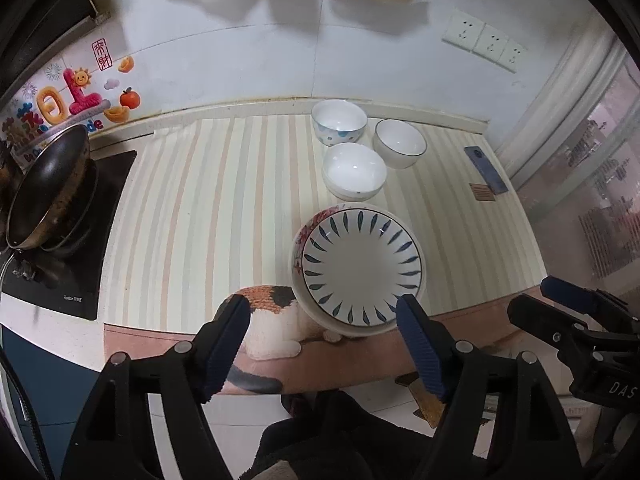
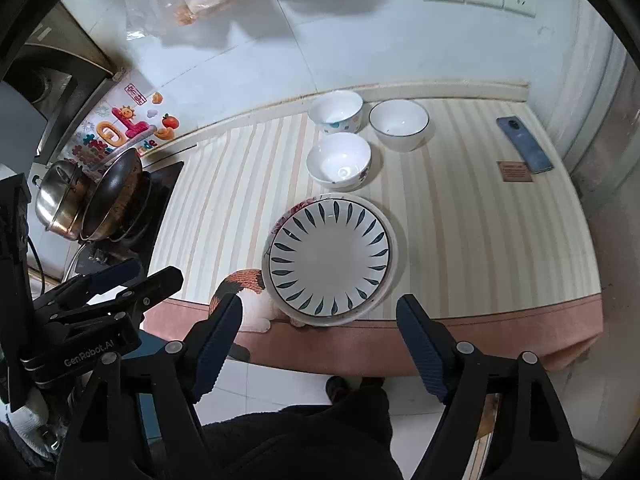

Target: Organize plates and bowls

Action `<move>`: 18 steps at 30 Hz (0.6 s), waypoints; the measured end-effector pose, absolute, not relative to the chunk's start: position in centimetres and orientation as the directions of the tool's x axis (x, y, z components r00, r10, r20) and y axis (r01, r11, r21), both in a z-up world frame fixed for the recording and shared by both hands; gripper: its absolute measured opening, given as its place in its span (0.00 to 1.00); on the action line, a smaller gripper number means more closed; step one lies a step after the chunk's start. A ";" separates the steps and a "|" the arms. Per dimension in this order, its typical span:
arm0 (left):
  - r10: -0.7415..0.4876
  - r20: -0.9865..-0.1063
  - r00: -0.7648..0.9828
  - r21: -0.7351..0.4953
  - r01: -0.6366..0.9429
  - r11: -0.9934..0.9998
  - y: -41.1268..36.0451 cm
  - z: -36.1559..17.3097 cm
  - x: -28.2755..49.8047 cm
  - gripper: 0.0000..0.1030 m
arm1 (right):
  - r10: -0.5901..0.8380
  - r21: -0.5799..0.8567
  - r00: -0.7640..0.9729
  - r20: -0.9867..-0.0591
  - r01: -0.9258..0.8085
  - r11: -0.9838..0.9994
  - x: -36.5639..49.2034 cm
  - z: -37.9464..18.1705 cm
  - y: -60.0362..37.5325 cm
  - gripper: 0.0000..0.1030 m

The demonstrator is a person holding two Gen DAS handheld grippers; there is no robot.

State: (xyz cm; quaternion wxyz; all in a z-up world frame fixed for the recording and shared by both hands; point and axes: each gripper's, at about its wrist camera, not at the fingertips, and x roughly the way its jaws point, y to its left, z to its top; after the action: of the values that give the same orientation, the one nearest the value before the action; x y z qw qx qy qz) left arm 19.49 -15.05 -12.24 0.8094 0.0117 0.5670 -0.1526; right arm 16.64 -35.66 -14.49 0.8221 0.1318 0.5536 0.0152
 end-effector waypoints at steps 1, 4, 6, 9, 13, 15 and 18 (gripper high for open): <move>-0.240 -0.920 0.310 -0.159 0.265 0.951 -15.0 -12.1 19.3 0.72 | 0.167 0.233 0.392 -0.904 0.124 0.965 16.2 -14.1 -35.5 0.82; -0.257 -0.916 0.309 -0.169 0.284 0.944 -14.9 -11.6 18.4 0.72 | 0.149 0.222 0.402 -0.904 0.142 0.965 14.8 -13.2 -34.7 0.84; -0.268 -0.913 0.307 -0.176 0.298 0.938 -14.9 -11.5 18.1 0.72 | 0.141 0.220 0.404 -0.904 0.156 0.963 14.3 -13.0 -34.6 0.84; -0.280 -0.908 0.312 -0.178 0.318 0.931 -15.2 -11.6 17.8 0.72 | 0.128 0.217 0.412 -0.902 0.177 0.960 14.0 -12.9 -34.8 0.84; -0.272 -0.909 0.315 -0.175 0.304 0.936 -15.9 -12.4 18.9 0.72 | 0.129 0.235 0.419 -0.899 0.212 0.949 15.2 -13.6 -36.3 0.84; -0.260 -0.913 0.316 -0.167 0.291 0.942 -16.2 -13.3 20.1 0.72 | 0.133 0.244 0.418 -0.898 0.224 0.944 16.5 -14.4 -37.4 0.84; -0.226 -0.917 0.327 -0.148 0.247 0.958 -17.1 -15.1 23.1 0.72 | 0.145 0.263 0.428 -0.892 0.231 0.937 19.1 -16.1 -38.7 0.84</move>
State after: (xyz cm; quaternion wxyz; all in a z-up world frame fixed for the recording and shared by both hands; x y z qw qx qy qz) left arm 23.08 -17.05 -15.09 0.8146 0.0095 0.5614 -0.1453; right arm 19.08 -38.75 -16.10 0.8264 0.1761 0.5342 -0.0260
